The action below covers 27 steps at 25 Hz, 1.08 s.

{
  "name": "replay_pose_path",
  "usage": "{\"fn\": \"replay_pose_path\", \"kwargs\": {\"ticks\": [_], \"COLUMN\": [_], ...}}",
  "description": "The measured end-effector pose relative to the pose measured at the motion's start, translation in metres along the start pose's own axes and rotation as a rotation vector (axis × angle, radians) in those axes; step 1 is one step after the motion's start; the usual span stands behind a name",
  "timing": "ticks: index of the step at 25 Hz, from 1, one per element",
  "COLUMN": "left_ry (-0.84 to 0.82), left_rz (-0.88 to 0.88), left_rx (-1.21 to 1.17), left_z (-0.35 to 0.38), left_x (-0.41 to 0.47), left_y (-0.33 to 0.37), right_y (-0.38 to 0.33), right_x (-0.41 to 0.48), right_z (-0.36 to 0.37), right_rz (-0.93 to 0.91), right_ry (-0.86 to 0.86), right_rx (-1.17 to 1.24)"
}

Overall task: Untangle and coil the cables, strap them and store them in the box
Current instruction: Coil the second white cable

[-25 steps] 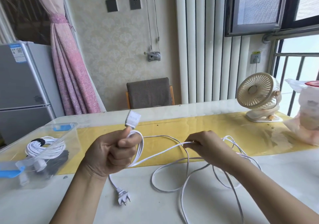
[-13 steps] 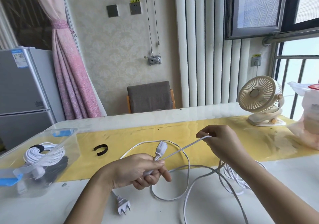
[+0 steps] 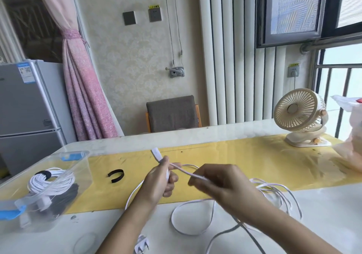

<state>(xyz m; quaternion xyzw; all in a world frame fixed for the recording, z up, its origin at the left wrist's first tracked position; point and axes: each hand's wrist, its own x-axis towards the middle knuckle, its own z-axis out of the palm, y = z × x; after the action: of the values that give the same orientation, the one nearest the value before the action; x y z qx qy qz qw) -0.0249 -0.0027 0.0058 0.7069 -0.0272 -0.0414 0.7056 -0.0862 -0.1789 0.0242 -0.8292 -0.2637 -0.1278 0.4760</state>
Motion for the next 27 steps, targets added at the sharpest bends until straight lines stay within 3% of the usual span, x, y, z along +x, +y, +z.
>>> {"fn": "replay_pose_path", "kwargs": {"ticks": [4,8,10,12,16,20,23,24,27], "left_ry": [0.031,-0.051,-0.206,-0.490,-0.692,-0.832,-0.969,-0.968,-0.807], "left_rz": [0.037,0.061,0.007,-0.065,-0.034,0.085,0.004,-0.007,-0.038], "left_rx": [-0.233,-0.650,-0.963,-1.159,-0.970,-0.699,-0.568,-0.459,0.167], "left_z": [-0.003,-0.008,-0.022,-0.035,-0.051,-0.056,-0.053,-0.050,-0.042], "left_x": [0.005,0.003,0.001,-0.004,-0.020,-0.026,-0.026,-0.026,-0.030], "left_y": [0.000,0.011,0.017,0.021,0.034,0.037,0.034,0.032,0.027], "right_y": [0.005,0.014,0.018,0.020,0.028,0.046,0.055,0.056,0.053], "right_x": [-0.007,-0.007,-0.006,-0.005,0.001,0.012,0.017,0.017,0.016], "right_z": [0.020,0.022,0.023,0.024,0.014,-0.011,-0.032,-0.038,-0.048], "right_rz": [-0.254,-0.331,-0.276,-0.129,0.087,0.202,0.254,0.268,0.257], "right_ry": [-0.198,-0.310,-0.347,-0.366,-0.270,-0.047,0.094,0.135,0.258], "right_rx": [-0.170,-0.361,-0.387,-0.350,-0.398,-0.515,-0.548,-0.552,-0.506]}}
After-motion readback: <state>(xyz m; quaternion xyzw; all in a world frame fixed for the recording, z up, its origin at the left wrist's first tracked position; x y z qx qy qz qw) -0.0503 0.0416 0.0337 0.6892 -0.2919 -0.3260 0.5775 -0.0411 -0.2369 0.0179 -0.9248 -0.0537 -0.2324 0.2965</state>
